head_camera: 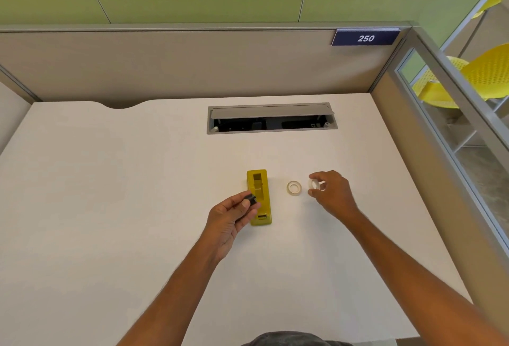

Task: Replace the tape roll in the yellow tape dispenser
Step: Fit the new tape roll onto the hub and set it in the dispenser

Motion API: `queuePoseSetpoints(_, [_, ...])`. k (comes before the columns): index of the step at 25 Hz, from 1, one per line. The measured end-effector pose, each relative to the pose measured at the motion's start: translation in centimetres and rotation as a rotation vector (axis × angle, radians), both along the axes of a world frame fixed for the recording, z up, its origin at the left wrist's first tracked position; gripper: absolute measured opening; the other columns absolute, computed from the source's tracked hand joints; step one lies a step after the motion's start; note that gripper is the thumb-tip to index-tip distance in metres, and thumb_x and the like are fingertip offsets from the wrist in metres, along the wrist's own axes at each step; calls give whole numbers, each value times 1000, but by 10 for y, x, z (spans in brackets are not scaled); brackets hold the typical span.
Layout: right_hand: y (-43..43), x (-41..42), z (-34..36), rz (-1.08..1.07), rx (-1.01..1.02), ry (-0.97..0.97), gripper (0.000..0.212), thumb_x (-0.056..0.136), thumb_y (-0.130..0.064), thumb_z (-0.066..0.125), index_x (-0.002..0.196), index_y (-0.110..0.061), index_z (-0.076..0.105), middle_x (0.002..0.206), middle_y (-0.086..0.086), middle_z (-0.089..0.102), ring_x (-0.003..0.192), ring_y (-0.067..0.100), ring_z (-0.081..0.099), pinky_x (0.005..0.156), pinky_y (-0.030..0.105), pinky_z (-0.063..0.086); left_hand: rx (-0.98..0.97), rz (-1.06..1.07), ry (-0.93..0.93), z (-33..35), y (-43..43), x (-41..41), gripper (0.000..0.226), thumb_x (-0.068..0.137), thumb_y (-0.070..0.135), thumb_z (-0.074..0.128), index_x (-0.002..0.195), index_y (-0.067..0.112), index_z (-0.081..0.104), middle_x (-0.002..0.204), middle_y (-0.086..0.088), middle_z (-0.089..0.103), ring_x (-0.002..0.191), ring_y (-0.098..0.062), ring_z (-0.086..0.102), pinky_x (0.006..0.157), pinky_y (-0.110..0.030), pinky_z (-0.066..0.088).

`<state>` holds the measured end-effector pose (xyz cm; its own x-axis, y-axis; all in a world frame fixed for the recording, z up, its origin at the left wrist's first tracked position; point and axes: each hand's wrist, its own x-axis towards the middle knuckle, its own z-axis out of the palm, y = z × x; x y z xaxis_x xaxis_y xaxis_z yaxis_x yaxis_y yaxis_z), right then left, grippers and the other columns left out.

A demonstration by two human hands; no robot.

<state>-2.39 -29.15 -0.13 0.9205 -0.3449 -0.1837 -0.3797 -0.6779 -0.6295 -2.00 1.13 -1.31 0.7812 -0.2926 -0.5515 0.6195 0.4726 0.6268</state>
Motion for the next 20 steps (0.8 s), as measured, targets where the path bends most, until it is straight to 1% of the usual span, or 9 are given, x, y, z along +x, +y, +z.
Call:
queuePoseSetpoints(1, [-8, 1, -6, 26, -54, 37, 41, 86, -9, 86, 125, -14, 77, 123, 10, 69, 109, 28, 69, 98, 36, 54, 8, 2, -5, 0, 0, 1, 29, 101, -5, 66, 129, -1, 75, 129, -22, 79, 115, -35, 81, 87, -31, 69])
queuePoseSetpoints(2, [-13, 1, -12, 62, -115, 77, 41, 88, -9, 83, 128, -13, 75, 125, 11, 67, 115, 30, 67, 100, 38, 52, 19, 1, -9, 0, -1, 3, 29, 102, -5, 67, 128, 0, 76, 128, -22, 79, 114, -35, 81, 86, -31, 69])
queuePoseSetpoints(4, [-17, 3, -21, 126, -209, 164, 43, 91, -11, 79, 133, -13, 71, 128, 12, 63, 122, 31, 62, 100, 37, 49, 38, -3, -10, 1, -2, 5, 27, 102, -5, 67, 125, 3, 78, 126, -22, 80, 109, -32, 83, 85, -31, 69])
queuePoseSetpoints(6, [-18, 7, -26, 146, -230, 226, 46, 90, -12, 79, 134, -12, 70, 129, 13, 63, 125, 32, 60, 100, 38, 50, 38, -5, -7, 2, -3, 6, 27, 100, -6, 68, 122, 5, 79, 126, -21, 81, 108, -31, 83, 84, -30, 69])
queuePoseSetpoints(11, [-17, 11, -30, 144, -235, 237, 48, 87, -15, 84, 133, -11, 71, 128, 15, 63, 127, 35, 59, 100, 43, 53, 32, -6, -7, 4, -2, 10, 30, 96, -5, 72, 124, 3, 79, 127, -20, 80, 113, -34, 82, 84, -28, 69])
queuePoseSetpoints(13, [-14, 14, -29, 164, -275, 256, 57, 86, -23, 86, 139, -15, 67, 135, 12, 60, 131, 33, 55, 102, 42, 53, 31, -6, -6, 4, -1, 12, 33, 91, -2, 75, 124, 3, 79, 128, -20, 80, 113, -35, 81, 84, -29, 69])
queuePoseSetpoints(15, [-5, 20, -25, 205, -312, 233, 68, 85, -31, 88, 146, -18, 62, 142, 10, 58, 134, 30, 54, 106, 41, 50, 33, -11, -11, 3, 0, 13, 38, 85, 3, 79, 123, 4, 80, 128, -20, 80, 114, -35, 81, 84, -29, 69])
queuePoseSetpoints(18, [13, 31, -21, 308, -320, 177, 73, 84, -34, 89, 150, -21, 59, 146, 6, 59, 134, 29, 55, 110, 41, 47, 30, -14, -15, 2, -1, 14, 32, 91, 0, 77, 122, 4, 81, 129, -20, 80, 115, -35, 81, 85, -30, 69])
queuePoseSetpoints(20, [23, 35, -22, 379, -332, 194, 72, 87, -33, 86, 152, -23, 57, 149, 4, 57, 136, 27, 52, 110, 41, 47, 25, -11, -12, 3, -1, 14, 29, 93, -2, 75, 120, 5, 82, 128, -20, 80, 115, -35, 81, 86, -30, 69])
